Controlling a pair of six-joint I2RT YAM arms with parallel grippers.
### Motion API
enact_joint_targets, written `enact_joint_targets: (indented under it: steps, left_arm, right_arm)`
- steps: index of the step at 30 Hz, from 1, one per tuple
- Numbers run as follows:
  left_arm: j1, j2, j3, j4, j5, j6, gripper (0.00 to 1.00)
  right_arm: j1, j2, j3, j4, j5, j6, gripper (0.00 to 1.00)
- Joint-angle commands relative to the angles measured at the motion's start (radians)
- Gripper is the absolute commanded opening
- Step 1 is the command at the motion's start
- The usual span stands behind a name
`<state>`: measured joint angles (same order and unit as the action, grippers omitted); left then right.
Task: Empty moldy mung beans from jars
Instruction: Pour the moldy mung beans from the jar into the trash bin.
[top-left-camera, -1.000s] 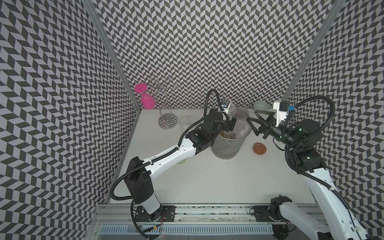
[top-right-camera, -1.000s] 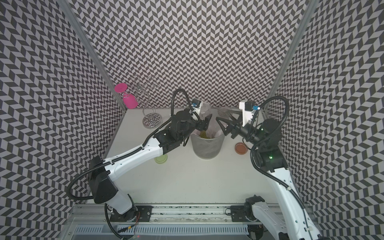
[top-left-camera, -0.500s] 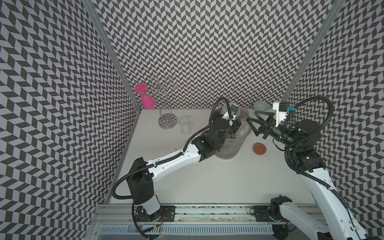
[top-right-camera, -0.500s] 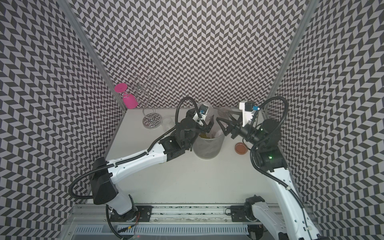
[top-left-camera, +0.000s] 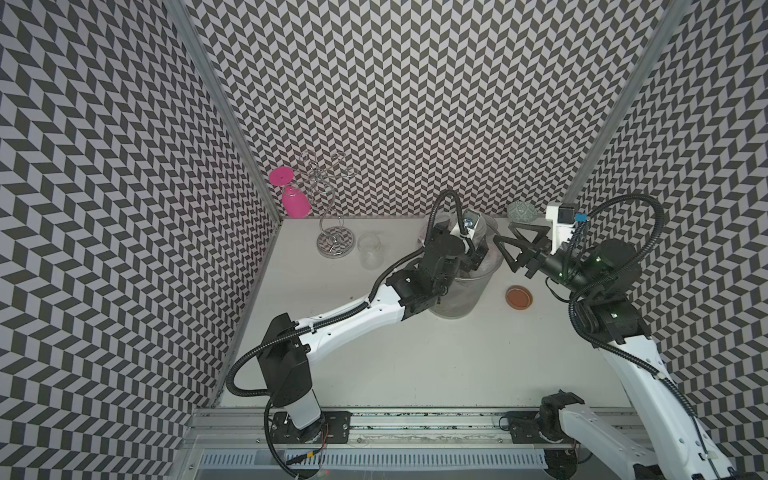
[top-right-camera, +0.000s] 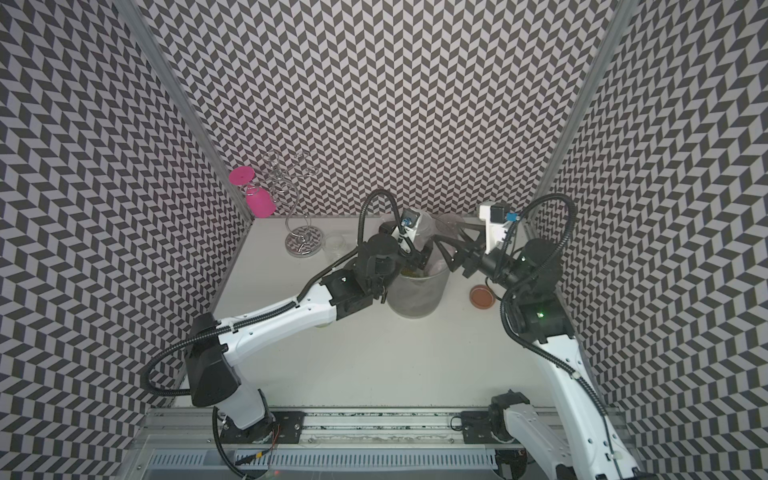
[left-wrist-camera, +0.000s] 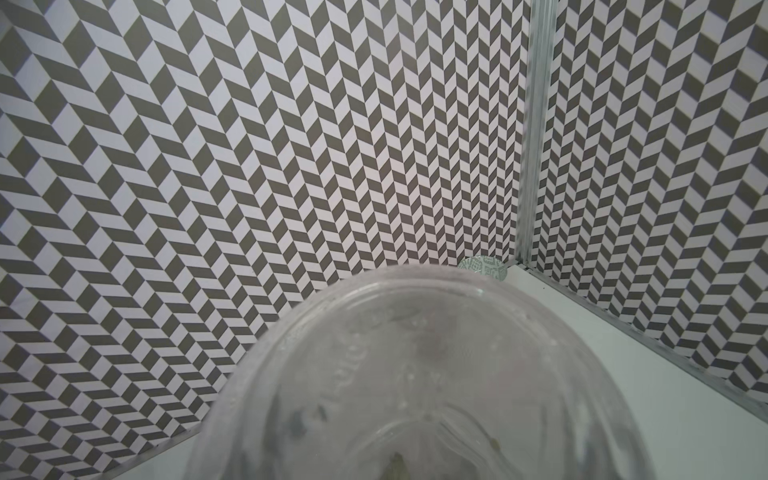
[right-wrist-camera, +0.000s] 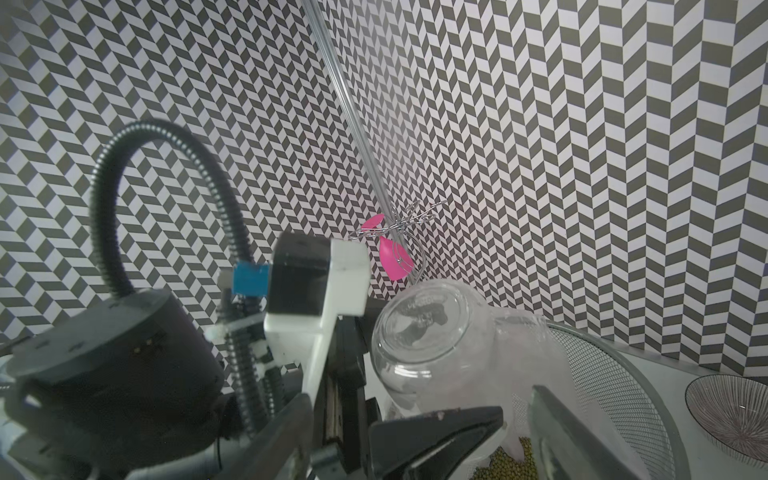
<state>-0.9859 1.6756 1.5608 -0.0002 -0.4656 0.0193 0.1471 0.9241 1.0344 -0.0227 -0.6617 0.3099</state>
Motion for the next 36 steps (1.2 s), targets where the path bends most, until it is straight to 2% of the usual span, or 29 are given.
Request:
enact_joint_targets:
  steps: [1, 5, 7, 11, 17, 19, 26, 30, 36]
  left_arm:
    - [0.043, -0.043, 0.112, -0.13, 0.175, -0.183, 0.55]
    - [0.145, -0.048, 0.163, -0.233, 0.38, -0.318, 0.56]
    - [0.17, -0.046, 0.186, -0.263, 0.435, -0.341, 0.56]
    - [0.183, -0.03, 0.235, -0.317, 0.46, -0.338, 0.56]
    - [0.181, -0.003, 0.228, -0.298, 0.506, -0.306, 0.56]
    - [0.148, 0.003, 0.205, -0.277, 0.438, -0.245, 0.56]
    - [0.047, 0.022, 0.09, -0.142, 0.091, -0.05, 0.55]
    - [-0.034, 0.079, 0.071, -0.043, -0.171, 0.14, 0.55]
    - [-0.042, 0.094, 0.017, 0.076, -0.241, 0.214, 0.54]
  right_arm:
    - [-0.007, -0.011, -0.011, 0.045, -0.006, 0.012, 0.79]
    - [-0.009, -0.008, -0.026, 0.072, -0.024, 0.034, 0.79]
    - [-0.009, -0.005, -0.031, 0.077, -0.03, 0.039, 0.79]
    - [-0.01, -0.004, -0.03, 0.081, -0.036, 0.041, 0.79]
    - [-0.011, -0.008, -0.03, 0.076, -0.034, 0.038, 0.79]
    - [-0.012, -0.011, -0.029, 0.072, -0.03, 0.035, 0.79]
    - [-0.02, -0.022, -0.029, 0.068, -0.02, 0.029, 0.79]
    - [-0.025, -0.026, -0.031, 0.059, -0.01, 0.019, 0.79]
    - [-0.029, -0.033, -0.032, 0.051, -0.009, 0.015, 0.79]
